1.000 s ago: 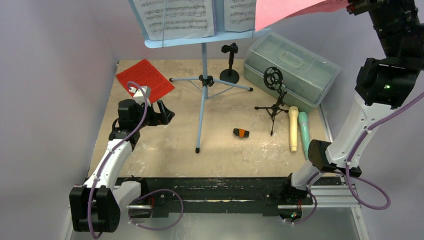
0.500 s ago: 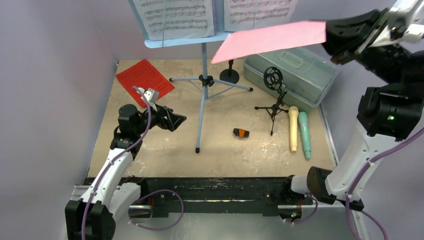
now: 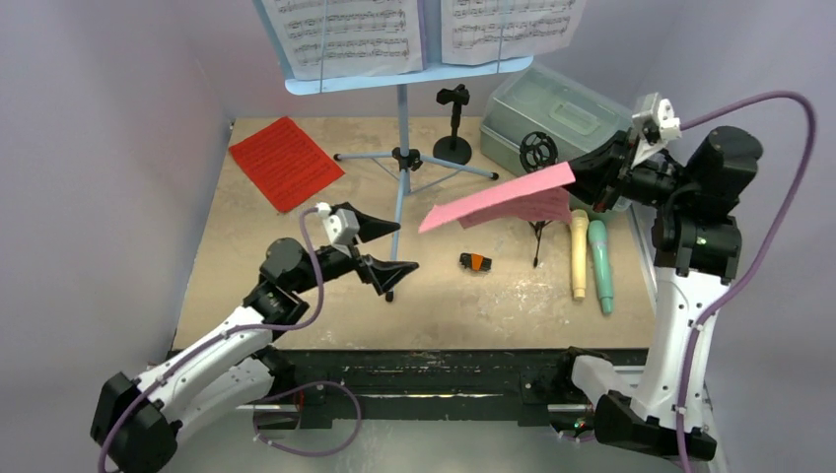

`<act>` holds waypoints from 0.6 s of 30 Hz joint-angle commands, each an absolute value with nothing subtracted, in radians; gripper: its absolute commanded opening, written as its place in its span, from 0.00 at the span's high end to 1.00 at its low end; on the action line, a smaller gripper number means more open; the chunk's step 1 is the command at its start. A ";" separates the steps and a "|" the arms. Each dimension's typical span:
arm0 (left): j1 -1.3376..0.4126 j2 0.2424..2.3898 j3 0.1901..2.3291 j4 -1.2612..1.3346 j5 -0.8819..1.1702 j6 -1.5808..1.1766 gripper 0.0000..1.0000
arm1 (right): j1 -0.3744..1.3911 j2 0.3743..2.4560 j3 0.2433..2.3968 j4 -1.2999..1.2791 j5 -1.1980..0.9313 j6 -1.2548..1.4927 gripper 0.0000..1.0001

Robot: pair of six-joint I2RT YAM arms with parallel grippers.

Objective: Pack up the instrument practice props
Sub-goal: Pick up the sheet music from the music stand.

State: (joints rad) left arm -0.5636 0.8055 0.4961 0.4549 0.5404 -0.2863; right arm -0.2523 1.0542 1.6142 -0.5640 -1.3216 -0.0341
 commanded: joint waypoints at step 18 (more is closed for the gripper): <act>-0.895 1.215 0.484 1.016 0.115 -0.256 0.48 | -0.130 1.106 1.064 -0.374 -1.323 -0.077 1.00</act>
State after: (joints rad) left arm -0.8928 1.2171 0.4747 0.9569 0.2253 -0.2451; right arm -0.1360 1.0843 1.0824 -0.4423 -1.3190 -0.0578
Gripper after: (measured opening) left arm 0.644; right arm 0.004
